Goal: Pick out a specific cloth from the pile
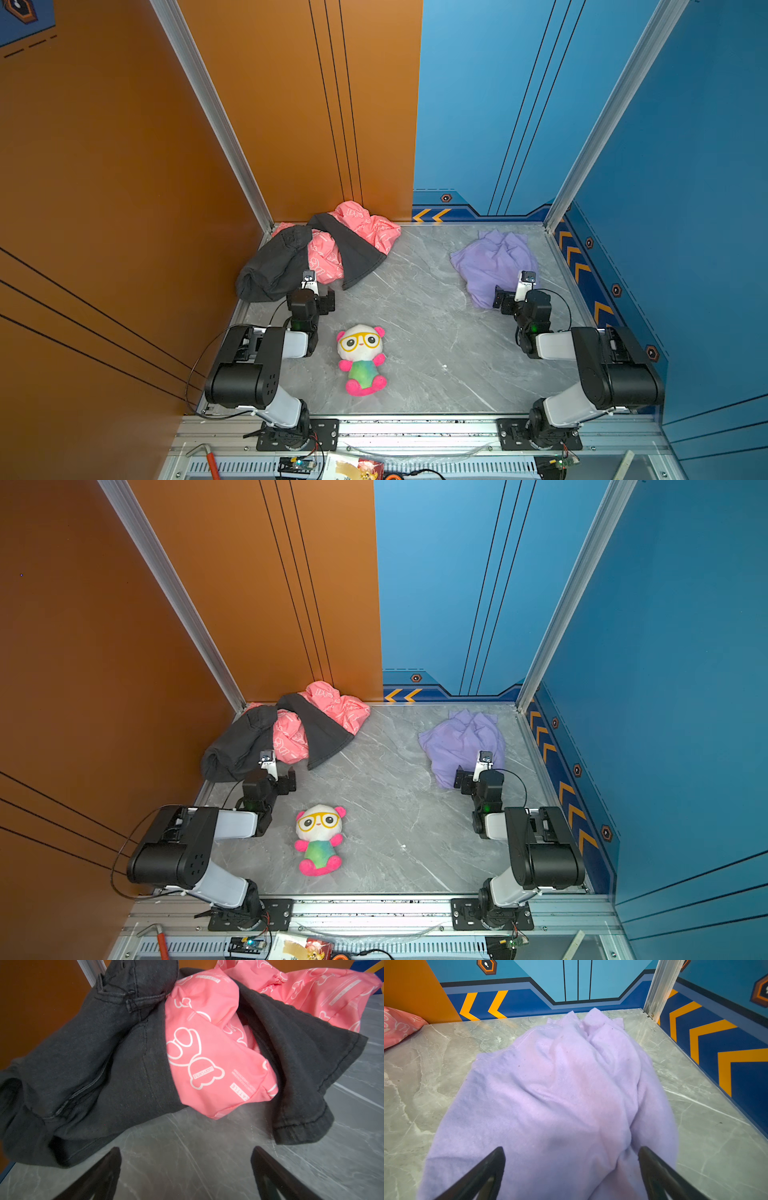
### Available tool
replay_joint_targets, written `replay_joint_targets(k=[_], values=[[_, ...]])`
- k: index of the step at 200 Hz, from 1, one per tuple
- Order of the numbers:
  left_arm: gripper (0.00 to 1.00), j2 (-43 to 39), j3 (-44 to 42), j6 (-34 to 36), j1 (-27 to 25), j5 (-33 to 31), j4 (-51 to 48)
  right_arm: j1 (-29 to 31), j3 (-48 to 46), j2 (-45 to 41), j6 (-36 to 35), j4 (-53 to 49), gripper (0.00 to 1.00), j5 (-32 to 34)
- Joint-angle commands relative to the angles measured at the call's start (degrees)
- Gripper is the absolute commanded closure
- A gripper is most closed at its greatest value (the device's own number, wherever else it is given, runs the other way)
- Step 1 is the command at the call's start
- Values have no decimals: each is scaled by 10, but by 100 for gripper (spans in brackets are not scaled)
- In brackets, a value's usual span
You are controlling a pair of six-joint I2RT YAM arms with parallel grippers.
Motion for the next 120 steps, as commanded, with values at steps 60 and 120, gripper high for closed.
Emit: replay_joint_targets(k=[60,120], values=[[2,3,-7,-13,-4,6,34,12,4,0,-2,14,0,24],[2,3,-7,-13,-4,7,34,7,6,1,0,10,0,15]])
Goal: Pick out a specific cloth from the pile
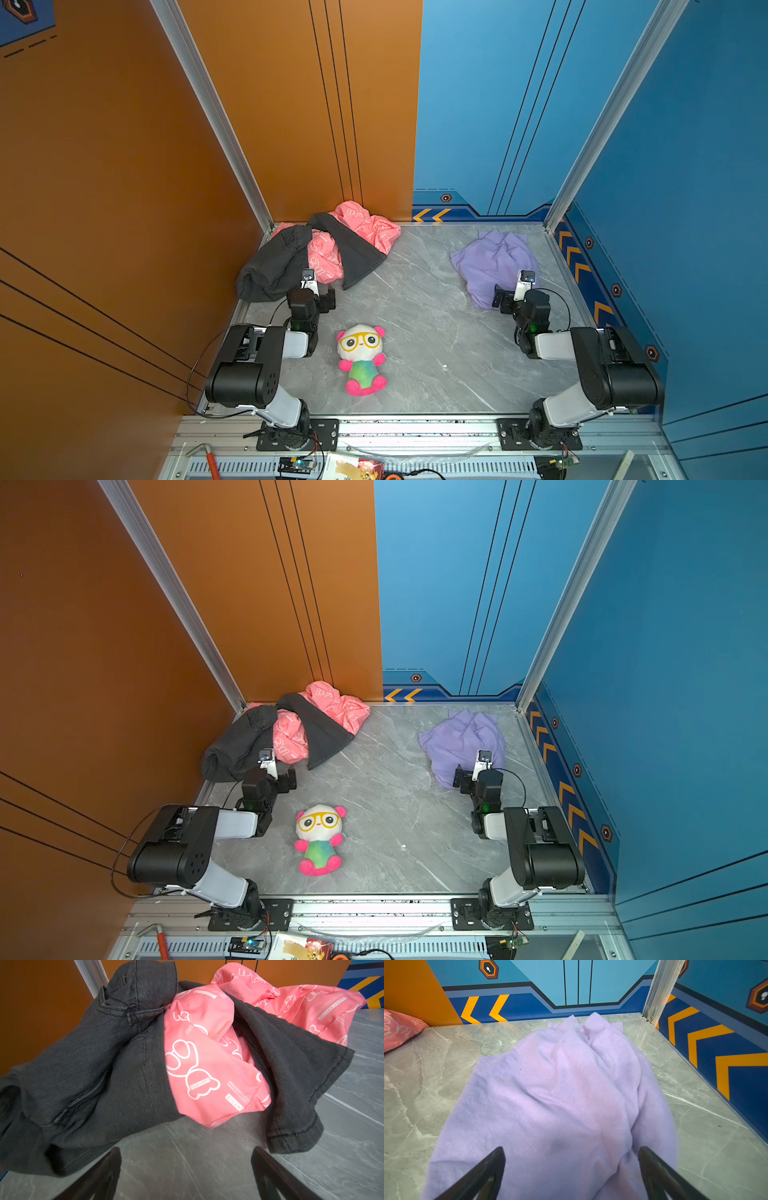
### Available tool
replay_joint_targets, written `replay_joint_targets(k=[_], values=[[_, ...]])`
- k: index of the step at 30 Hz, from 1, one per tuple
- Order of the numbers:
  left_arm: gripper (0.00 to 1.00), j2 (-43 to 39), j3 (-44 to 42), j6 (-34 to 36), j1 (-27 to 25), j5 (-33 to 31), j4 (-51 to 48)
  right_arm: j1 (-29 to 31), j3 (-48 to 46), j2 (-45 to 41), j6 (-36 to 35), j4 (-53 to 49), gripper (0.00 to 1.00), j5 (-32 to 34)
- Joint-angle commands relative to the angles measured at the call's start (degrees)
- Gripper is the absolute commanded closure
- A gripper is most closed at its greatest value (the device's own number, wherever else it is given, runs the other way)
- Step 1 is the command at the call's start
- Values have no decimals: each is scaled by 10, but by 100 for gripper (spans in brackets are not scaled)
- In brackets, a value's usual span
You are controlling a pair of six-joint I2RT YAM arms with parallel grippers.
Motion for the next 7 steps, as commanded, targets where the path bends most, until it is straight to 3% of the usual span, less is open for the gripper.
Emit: replay_joint_targets(k=[1,7], values=[[2,1,-7,-6,-3,4,10,-2,6,1,1,4,0,3],[2,2,-7,-7,-3,3,10,-3,4,0,2,5,0,4]])
